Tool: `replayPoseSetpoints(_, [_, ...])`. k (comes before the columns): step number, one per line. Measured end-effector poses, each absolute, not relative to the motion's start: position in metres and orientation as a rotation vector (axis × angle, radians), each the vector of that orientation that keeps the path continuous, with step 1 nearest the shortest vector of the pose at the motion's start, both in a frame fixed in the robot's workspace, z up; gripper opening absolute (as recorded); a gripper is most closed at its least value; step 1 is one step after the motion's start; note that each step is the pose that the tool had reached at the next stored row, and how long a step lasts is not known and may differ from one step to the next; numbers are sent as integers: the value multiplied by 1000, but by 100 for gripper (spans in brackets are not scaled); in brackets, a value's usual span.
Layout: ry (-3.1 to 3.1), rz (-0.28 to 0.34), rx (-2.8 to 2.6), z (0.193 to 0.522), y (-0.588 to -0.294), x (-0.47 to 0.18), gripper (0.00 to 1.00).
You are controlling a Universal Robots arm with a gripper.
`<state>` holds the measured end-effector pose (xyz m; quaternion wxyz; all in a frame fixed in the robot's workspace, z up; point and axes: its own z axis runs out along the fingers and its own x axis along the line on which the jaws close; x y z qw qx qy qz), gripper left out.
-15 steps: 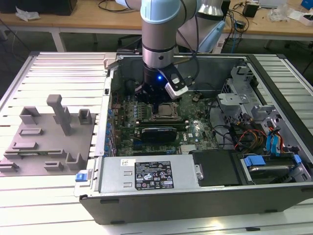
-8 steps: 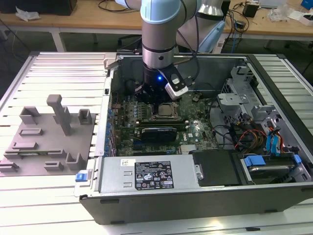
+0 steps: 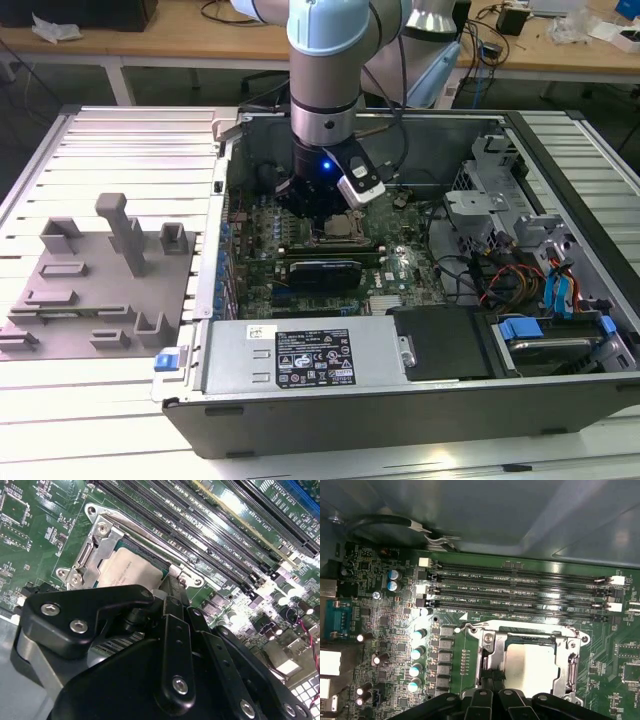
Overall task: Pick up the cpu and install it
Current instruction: 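Close the cpu cover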
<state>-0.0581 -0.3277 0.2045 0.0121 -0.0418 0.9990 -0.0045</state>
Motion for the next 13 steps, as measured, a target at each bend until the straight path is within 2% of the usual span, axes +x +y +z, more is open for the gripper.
replayPoseSetpoints(13, [3114,-14,-130,204,-330,-59,11])
